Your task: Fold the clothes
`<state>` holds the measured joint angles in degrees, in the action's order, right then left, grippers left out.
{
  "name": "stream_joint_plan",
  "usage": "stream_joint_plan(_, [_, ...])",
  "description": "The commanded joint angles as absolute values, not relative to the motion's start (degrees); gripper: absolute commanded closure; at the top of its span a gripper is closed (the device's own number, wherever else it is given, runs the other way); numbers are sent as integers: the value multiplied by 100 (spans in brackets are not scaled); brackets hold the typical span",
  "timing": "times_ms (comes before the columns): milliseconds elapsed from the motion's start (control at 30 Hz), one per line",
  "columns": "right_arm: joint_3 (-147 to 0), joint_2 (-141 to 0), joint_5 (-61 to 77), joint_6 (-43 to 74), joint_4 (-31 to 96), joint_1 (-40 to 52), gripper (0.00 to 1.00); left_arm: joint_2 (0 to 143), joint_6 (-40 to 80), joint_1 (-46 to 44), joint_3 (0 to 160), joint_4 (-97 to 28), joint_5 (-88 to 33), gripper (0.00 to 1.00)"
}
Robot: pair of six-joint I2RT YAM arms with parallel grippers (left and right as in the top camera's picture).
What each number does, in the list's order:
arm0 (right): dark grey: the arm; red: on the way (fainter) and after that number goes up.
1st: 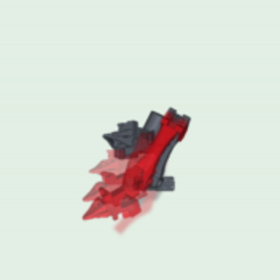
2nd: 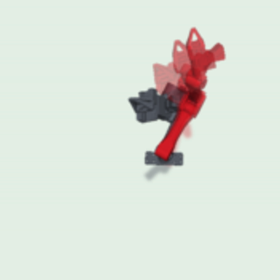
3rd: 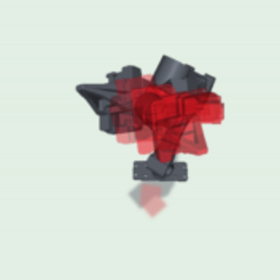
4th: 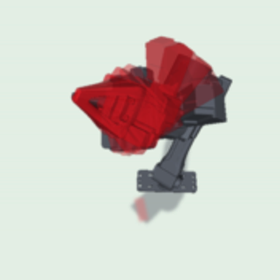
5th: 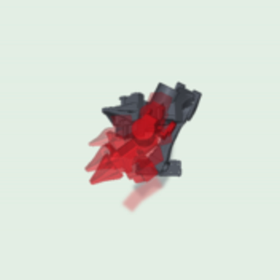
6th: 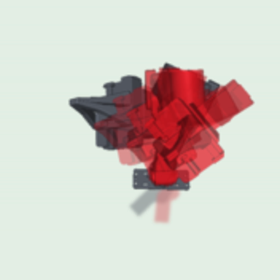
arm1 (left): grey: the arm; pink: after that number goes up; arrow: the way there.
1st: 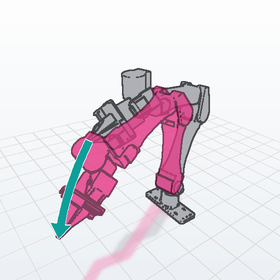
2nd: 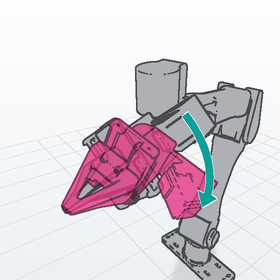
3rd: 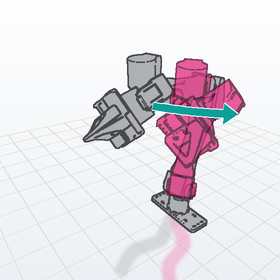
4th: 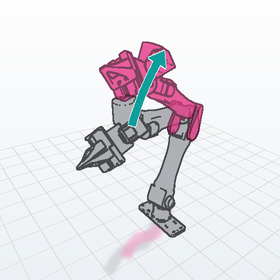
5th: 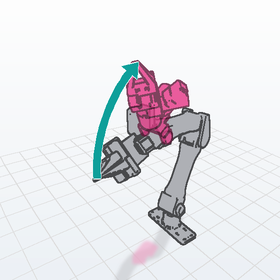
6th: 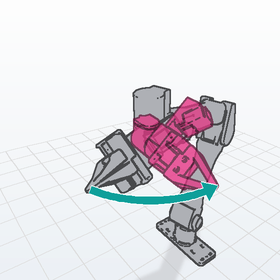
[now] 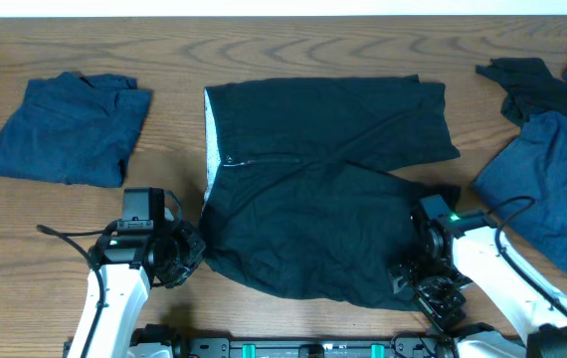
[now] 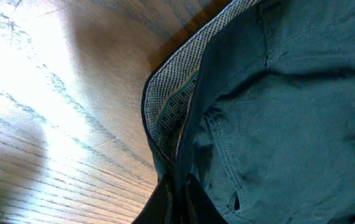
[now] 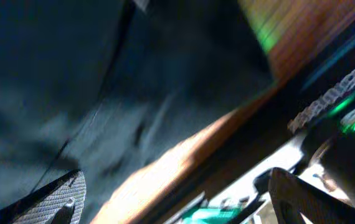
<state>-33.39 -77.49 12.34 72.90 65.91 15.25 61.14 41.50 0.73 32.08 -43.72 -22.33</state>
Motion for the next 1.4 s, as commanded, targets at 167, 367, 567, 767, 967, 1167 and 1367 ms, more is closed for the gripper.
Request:
stream_joint_plan(167, [-3286,-7878,878,7395,6036,1584,12,6121,4049,89,3273,-4497,-2255,94])
stream_joint_plan(367, [-3232,-7878,729,7516,5596,1584,16,6121,4049,89,3273,-4499,-2255,94])
stream_joint_plan(567, [-2993,-7878,687,7526,5367,1584,19,6121,4049,89,3273,-4499,-2255,94])
stream_joint_plan(767, [-2622,-7878,781,7623,5341,1584,18,6121,4049,89,3273,-4499,-2255,94])
stream_joint_plan(967, [-2434,-7874,915,7605,5332,1594,17,6121,4049,89,3273,-4497,-2255,94])
stream_joint_plan(1167, [-2429,-7876,878,7625,5039,1594,54,6121,4049,89,3273,-4497,-2252,94])
stream_joint_plan(1367, [-2429,-7876,746,7625,4888,1592,81,6121,4047,89,3273,-4495,-2252,94])
